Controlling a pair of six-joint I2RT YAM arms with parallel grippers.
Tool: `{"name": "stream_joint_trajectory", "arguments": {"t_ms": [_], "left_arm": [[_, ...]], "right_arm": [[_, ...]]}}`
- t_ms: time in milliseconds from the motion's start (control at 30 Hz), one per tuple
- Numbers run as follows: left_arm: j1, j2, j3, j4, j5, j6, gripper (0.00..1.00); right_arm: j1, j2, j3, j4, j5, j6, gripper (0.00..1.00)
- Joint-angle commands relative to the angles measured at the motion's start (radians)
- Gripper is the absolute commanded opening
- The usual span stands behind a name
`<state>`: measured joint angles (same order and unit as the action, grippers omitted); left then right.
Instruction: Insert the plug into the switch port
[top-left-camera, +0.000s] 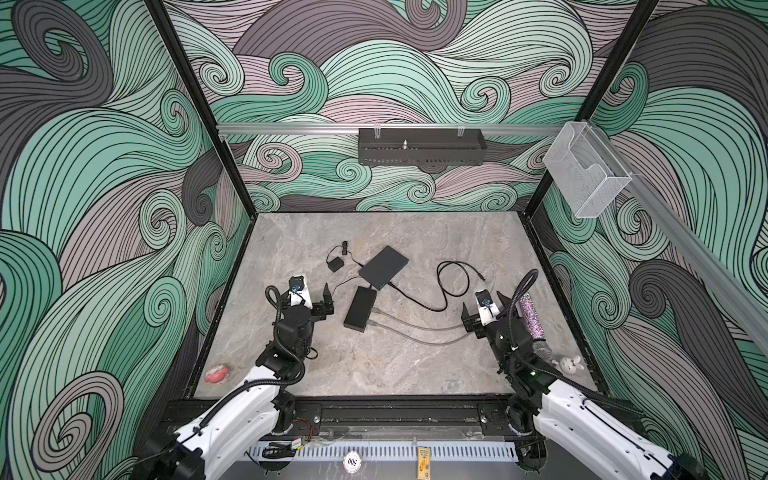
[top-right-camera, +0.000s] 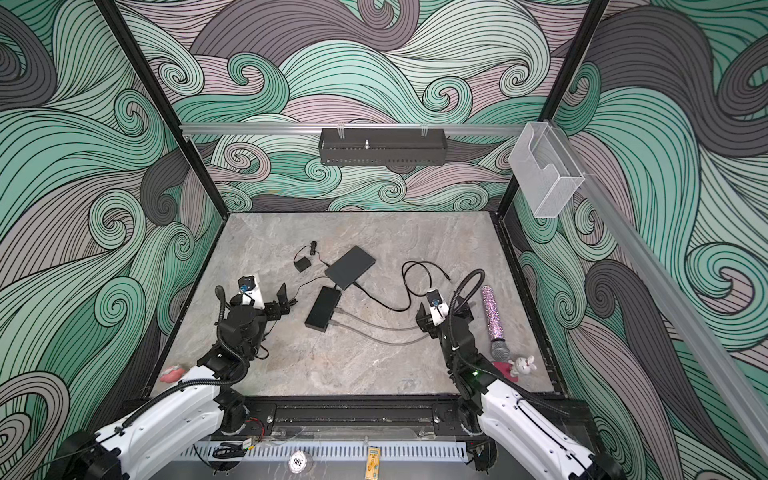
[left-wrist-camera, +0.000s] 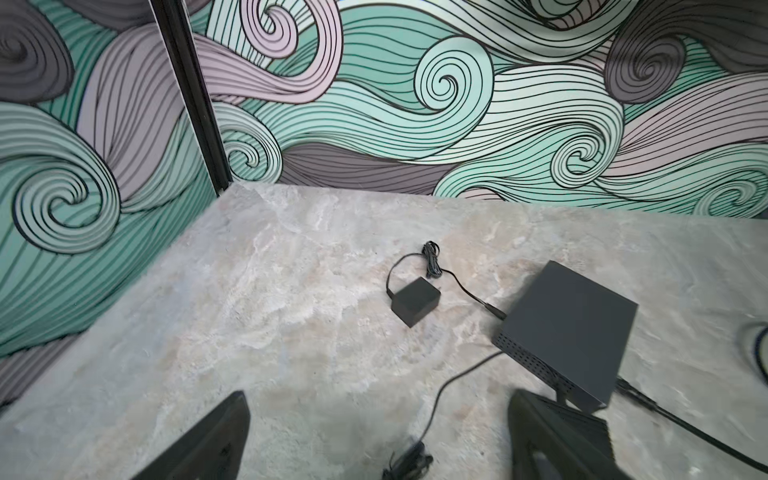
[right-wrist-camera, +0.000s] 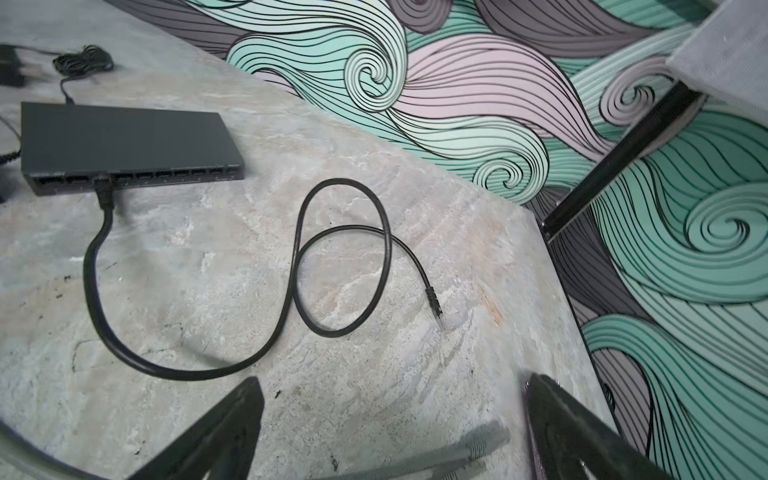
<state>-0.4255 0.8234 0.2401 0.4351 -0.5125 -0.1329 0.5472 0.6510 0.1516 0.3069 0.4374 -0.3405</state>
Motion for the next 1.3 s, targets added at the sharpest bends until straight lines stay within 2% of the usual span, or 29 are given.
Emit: {"name": "stream_joint_trajectory", "arguments": {"t_ms": [0, 133, 367, 533, 767, 967, 1067, 1100, 1267], "left_arm": [[0.017, 0.033, 0.022, 0.108, -0.043, 0.117, 0.99], [0.041, 0.063, 0.005, 0.136, -0.05, 0.165, 0.99], [0.063, 0.2, -0.013, 0.264, -0.164, 0.181, 0.99], [0.096, 0.269, -0.034, 0.35, -0.167, 0.194, 0.99], [0.167, 0.343, -0.038, 0.394, -0.136, 0.133, 0.99], [0.23, 0.37, -0.022, 0.381, -0.076, 0.064, 0.99], [0.262, 0.383, 0.018, 0.313, -0.06, 0.042, 0.98], [0.267, 0.388, 0.023, 0.308, -0.059, 0.042, 0.99], [0.301, 0.406, 0.021, 0.342, -0.031, 0.055, 0.99]], "right_arm": [[-0.021, 0.032, -0.009, 0.273, -0.069, -0.157, 0.99], [-0.065, 0.074, -0.024, 0.337, -0.085, -0.123, 0.99], [-0.162, 0.175, -0.037, 0.447, -0.06, -0.043, 0.99], [-0.2, 0.286, -0.046, 0.548, -0.072, 0.0, 0.99], [-0.236, 0.543, -0.049, 0.778, -0.155, 0.01, 0.99], [-0.242, 0.721, -0.039, 0.93, -0.158, 0.03, 0.99], [-0.25, 0.828, -0.04, 1.069, -0.161, 0.049, 0.99], [-0.25, 0.866, -0.037, 1.096, -0.133, 0.061, 0.99], [-0.28, 0.907, -0.018, 1.096, -0.123, 0.102, 0.99]]}}
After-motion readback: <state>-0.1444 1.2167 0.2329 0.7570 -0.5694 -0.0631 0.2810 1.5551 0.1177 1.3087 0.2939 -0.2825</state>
